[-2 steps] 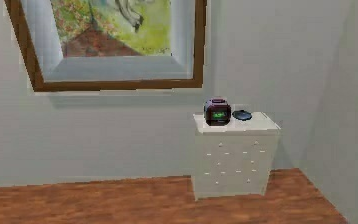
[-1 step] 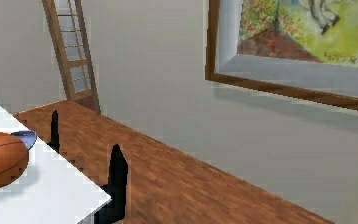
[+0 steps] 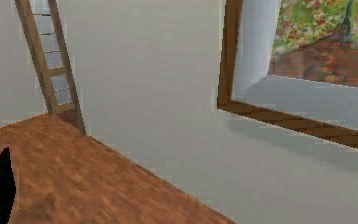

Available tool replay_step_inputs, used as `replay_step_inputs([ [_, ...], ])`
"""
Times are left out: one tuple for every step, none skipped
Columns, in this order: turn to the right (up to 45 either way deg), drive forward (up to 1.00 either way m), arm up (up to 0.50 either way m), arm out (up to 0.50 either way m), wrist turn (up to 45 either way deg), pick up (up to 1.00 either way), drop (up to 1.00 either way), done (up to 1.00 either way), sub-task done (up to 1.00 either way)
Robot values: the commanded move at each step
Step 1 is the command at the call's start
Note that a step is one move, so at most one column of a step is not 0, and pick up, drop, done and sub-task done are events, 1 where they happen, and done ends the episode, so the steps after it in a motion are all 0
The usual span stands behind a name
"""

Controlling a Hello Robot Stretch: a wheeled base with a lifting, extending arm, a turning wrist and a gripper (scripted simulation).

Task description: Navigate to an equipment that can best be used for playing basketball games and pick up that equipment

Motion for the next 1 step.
replay_step_inputs([
  [-9.0, 0.00, 0.00, 0.00, 0.0, 0.00, 0.00, 0.00, 0.00],
])
